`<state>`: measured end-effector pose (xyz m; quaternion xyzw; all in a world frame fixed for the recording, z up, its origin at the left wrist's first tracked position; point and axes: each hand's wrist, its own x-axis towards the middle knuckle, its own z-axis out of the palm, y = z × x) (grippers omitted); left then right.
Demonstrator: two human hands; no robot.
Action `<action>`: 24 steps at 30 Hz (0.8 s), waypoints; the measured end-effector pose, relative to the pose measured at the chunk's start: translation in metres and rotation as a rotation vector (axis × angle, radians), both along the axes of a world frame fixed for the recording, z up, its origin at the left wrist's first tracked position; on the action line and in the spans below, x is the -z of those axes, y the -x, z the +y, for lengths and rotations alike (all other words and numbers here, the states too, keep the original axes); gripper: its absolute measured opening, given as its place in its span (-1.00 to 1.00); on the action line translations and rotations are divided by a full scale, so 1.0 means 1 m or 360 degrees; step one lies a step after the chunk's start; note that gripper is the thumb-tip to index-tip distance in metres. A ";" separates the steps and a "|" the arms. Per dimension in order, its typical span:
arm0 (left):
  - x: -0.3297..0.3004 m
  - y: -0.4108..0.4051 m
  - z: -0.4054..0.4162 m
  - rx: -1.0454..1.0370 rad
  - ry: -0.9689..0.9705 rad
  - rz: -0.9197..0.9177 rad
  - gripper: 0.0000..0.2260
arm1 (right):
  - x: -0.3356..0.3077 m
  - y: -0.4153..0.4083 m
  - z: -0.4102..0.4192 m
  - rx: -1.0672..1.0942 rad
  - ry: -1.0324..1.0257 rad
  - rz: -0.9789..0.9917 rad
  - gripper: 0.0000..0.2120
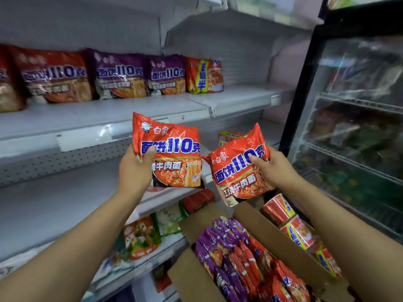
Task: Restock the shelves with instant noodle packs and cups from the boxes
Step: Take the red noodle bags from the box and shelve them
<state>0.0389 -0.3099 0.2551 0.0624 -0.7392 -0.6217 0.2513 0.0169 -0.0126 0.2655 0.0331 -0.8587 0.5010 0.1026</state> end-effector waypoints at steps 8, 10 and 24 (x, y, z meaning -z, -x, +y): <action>-0.041 -0.047 -0.044 -0.0275 -0.0055 0.0166 -0.84 | -0.054 -0.003 -0.053 -0.0327 0.0195 0.0132 -0.96; -0.051 -0.057 -0.057 -0.0330 -0.0046 0.0213 -0.84 | -0.066 -0.004 -0.069 -0.0407 0.0249 0.0123 -0.96; -0.106 -0.111 -0.205 -0.0845 0.0050 0.0424 -0.82 | -0.122 0.021 -0.240 -0.0741 0.0455 0.0207 -0.95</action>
